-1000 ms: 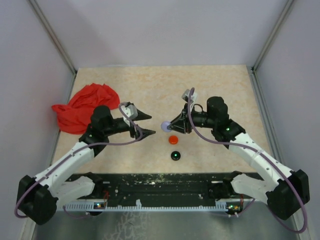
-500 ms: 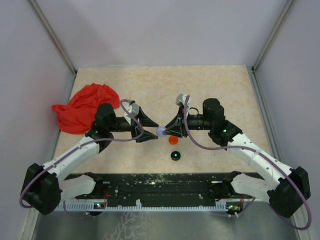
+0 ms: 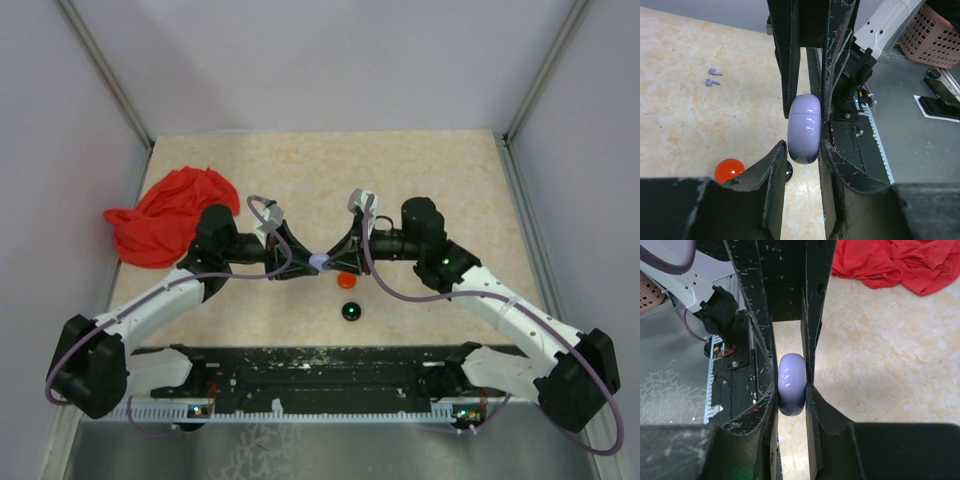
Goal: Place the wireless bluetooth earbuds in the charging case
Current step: Open the charging case.
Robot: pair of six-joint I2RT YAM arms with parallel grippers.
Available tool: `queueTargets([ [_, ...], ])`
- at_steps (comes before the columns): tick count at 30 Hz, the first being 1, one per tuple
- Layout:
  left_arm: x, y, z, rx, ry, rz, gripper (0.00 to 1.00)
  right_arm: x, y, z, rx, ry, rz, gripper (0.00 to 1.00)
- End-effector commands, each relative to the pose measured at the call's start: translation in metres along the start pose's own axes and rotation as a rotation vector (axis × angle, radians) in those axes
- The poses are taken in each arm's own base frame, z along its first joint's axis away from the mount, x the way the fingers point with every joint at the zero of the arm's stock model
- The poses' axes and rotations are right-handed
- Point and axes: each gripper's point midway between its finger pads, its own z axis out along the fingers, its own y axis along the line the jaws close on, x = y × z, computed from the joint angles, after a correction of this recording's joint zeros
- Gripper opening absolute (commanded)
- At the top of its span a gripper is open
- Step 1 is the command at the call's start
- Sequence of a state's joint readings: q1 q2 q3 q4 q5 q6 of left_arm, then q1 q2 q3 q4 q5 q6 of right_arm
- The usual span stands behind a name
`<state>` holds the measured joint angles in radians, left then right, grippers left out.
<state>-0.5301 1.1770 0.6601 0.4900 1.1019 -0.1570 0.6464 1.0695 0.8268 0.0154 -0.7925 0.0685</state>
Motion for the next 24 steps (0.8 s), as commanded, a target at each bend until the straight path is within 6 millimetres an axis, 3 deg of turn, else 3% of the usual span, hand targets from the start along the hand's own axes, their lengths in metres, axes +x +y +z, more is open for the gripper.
queueTargets([
  [1, -0.01, -0.002, 0.002, 0.049, 0.002, 0.012, 0.33, -0.034, 0.007, 0.0, -0.014, -0.085, -0.112, 0.02],
  [7, -0.008, -0.004, 0.002, 0.074, 0.015, 0.018, 0.02, -0.029, 0.009, 0.004, -0.033, -0.066, -0.11, 0.03],
  [15, -0.003, -0.016, -0.005, 0.104, 0.052, 0.128, 0.01, -0.029, 0.012, -0.001, -0.031, -0.047, -0.104, 0.17],
  [24, 0.0, -0.023, -0.009, 0.131, 0.068, 0.175, 0.01, -0.033, -0.003, -0.01, 0.047, -0.059, -0.073, 0.33],
])
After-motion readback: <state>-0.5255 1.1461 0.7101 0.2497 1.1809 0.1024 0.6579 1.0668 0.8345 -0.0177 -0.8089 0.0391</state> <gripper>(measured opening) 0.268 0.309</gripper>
